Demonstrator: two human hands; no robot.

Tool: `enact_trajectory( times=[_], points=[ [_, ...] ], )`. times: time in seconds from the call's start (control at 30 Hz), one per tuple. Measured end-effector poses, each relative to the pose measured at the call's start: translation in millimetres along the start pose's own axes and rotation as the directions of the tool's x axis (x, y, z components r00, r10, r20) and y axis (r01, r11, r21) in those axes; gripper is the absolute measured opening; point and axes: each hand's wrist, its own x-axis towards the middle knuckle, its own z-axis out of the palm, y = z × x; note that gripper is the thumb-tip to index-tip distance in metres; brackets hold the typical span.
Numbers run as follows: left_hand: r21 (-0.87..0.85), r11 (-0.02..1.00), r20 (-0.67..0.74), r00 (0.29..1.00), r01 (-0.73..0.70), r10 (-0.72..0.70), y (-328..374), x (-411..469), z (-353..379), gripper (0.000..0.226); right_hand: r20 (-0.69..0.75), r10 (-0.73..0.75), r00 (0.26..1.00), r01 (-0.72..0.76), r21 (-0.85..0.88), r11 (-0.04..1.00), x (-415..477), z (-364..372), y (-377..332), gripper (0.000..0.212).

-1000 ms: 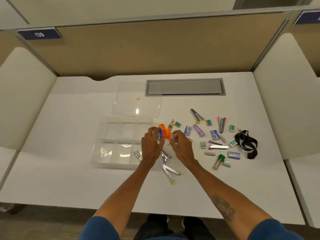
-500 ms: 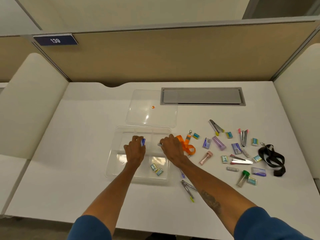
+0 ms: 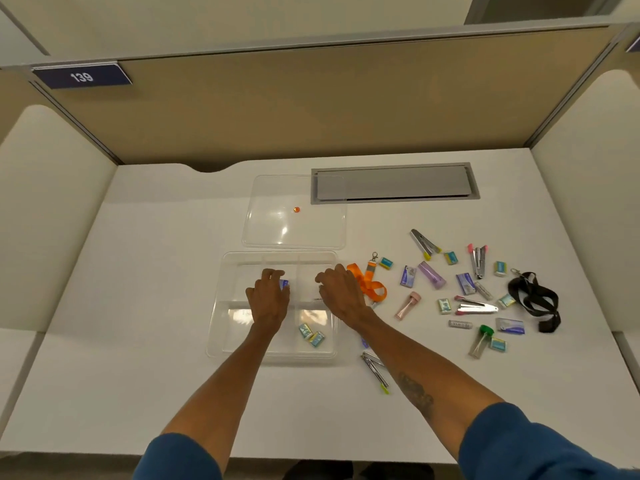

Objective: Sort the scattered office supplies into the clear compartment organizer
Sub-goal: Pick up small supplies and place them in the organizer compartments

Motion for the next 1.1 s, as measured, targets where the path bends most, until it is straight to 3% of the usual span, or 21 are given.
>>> enact_trajectory(
  times=[0.13, 0.33, 0.57, 0.9, 1.1],
  points=[
    [-0.075, 0.994, -0.115, 0.991, -0.084, 0.075, 29.4, -10.3, -2.3, 0.027, -0.220, 0.121, 0.968, -0.059, 0.270, 0.961, -23.5, -18.4, 27.2, 0.019],
    [-0.092, 0.960, -0.133, 0.958, -0.266, 0.253, 81.4, -39.9, 14.2, 0.022, -0.240, 0.348, 0.906, -0.254, 0.350, 0.902, -74.8, -26.3, 89.2, 0.020],
    [-0.039, 0.931, -0.094, 0.929, -0.363, 0.359, 124.2, -79.8, 42.3, 0.016, -0.200, 0.462, 0.864, -0.385, 0.328, 0.862, -127.9, -25.4, 134.8, 0.016],
    [-0.075, 0.958, 0.040, 0.959, -0.277, 0.281, 140.6, -100.5, 75.6, 0.023, -0.237, 0.626, 0.743, -0.577, 0.246, 0.779, -198.2, -33.7, 188.5, 0.019],
    [-0.008, 0.963, 0.064, 0.961, -0.270, 0.270, 146.8, -90.3, 82.8, 0.026, -0.197, 0.589, 0.784, -0.571, 0.143, 0.808, -210.4, -33.8, 204.6, 0.020]
  ],
)
